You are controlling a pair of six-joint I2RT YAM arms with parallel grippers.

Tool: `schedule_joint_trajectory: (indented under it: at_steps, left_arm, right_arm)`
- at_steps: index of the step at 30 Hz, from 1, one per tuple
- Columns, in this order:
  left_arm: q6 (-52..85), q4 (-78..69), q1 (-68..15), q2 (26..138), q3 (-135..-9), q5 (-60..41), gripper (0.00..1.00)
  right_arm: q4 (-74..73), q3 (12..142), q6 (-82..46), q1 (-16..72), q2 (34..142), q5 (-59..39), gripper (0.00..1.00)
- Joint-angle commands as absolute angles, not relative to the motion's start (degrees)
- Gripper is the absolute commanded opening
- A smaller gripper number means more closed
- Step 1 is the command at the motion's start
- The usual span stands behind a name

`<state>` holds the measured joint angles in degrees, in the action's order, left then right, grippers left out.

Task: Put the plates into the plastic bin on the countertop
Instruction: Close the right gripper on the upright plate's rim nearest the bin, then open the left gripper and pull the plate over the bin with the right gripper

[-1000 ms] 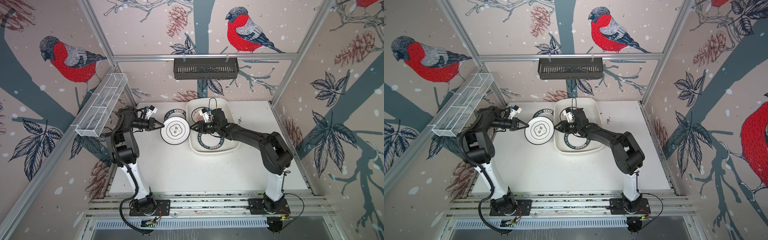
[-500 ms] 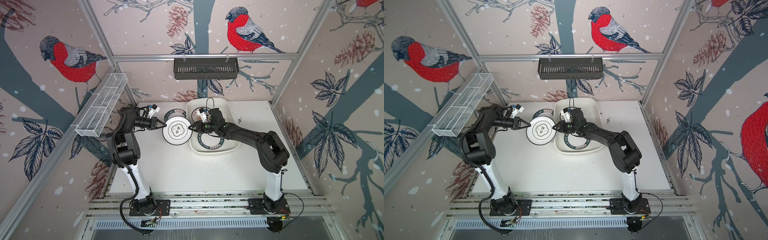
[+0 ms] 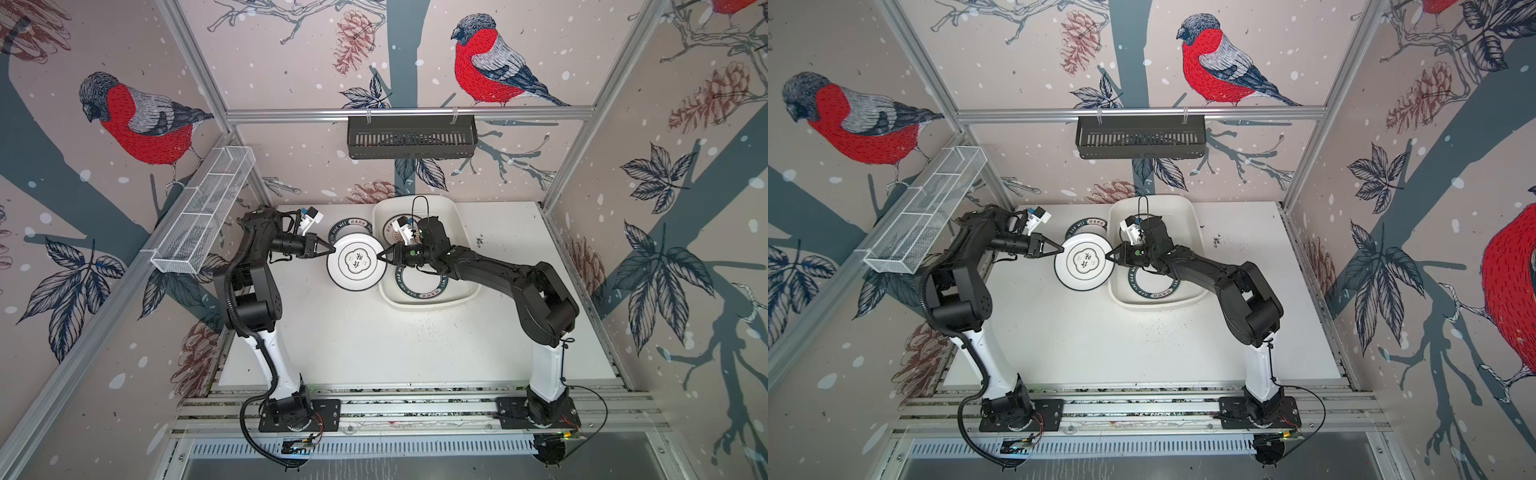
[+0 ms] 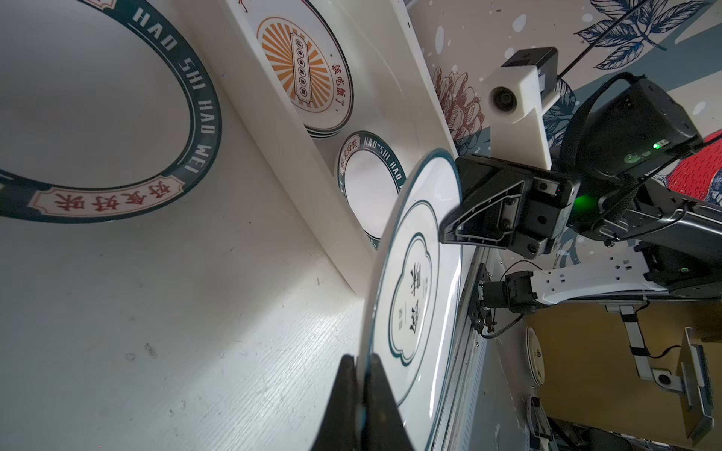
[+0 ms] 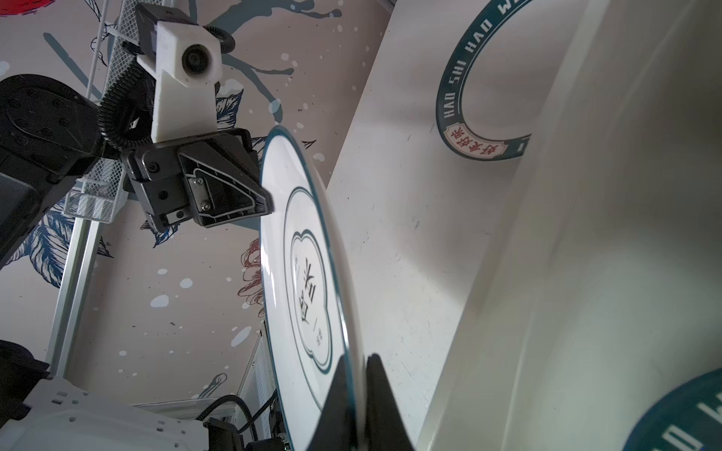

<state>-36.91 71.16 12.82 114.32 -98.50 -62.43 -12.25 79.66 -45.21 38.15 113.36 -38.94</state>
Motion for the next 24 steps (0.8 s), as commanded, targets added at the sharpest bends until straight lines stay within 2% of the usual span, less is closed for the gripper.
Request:
schedule_joint_trajectory:
  at_steps: [1, 2, 8, 11, 16, 24]
  left_arm:
    - [-37.2, 72.86, 12.57, 113.56, -98.96, -65.3, 0.2]
    - [-37.14, 72.82, 12.57, 113.56, -99.06, -65.39, 0.27]
    - [-36.89, 72.82, 12.57, 113.21, -99.74, -65.06, 0.57]
    - [-36.28, 72.07, 12.57, 112.53, -99.74, -64.65, 0.67]
    - [-32.83, 68.14, 12.57, 110.46, -98.98, -63.28, 0.72]
    - [-23.93, 60.53, 12.5, 108.63, -97.57, -60.77, 0.72]
  right_arm:
    - [-14.55, 79.62, -46.63, 38.08, 113.22, -39.5, 0.02]
    - [-14.5, 79.71, -46.66, 37.98, 113.2, -39.57, 0.03]
    - [-14.59, 79.54, -46.93, 36.83, 112.41, -39.9, 0.02]
    - [-14.51, 78.8, -46.93, 35.78, 111.49, -40.18, 0.02]
    - [-13.17, 76.82, -46.0, 33.51, 108.66, -40.43, 0.02]
    - [-9.3, 70.33, -42.63, 27.1, 100.97, -40.93, 0.02]
